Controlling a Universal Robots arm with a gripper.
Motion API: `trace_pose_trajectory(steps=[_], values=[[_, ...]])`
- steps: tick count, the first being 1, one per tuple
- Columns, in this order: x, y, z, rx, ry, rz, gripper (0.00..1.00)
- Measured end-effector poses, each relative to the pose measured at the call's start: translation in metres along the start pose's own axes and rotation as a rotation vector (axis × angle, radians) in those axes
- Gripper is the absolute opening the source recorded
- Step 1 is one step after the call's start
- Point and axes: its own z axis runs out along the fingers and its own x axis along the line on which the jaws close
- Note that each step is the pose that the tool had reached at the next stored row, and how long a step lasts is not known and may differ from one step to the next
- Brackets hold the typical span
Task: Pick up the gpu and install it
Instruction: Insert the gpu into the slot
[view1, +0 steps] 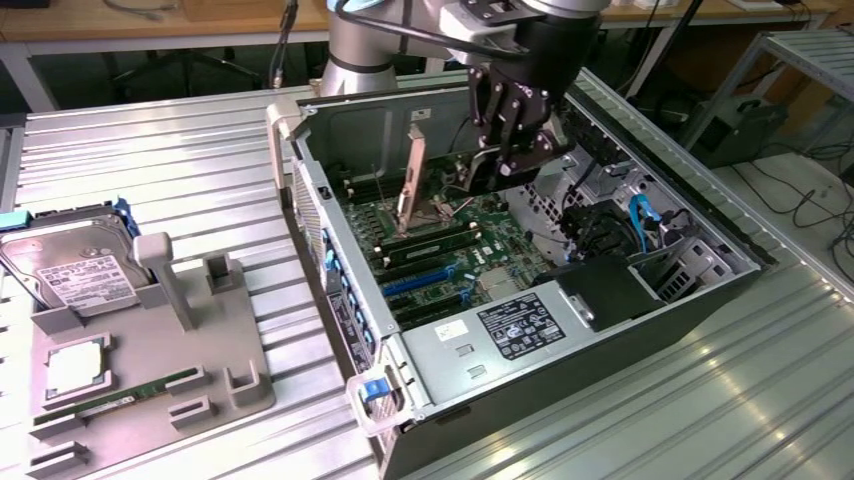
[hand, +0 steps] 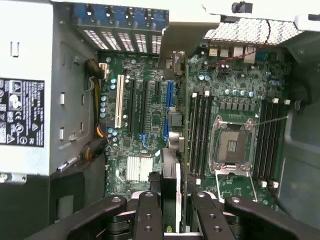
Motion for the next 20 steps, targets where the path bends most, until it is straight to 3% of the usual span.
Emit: trace_pose_trajectory(steps=[9,10,14,20], values=[[0.0,0.0002,0.0178,0.001,0.0006,0.058,0.27],[0.0,0.0002,0.0182,0.0031,0.0007,0.058,0.27],[-0.001,0.001,0.0197,0.0246,0.0001,0.055,0.27],[-0.003,0.0121,0.0334,0.0251,0.0003,0.055,0.27]])
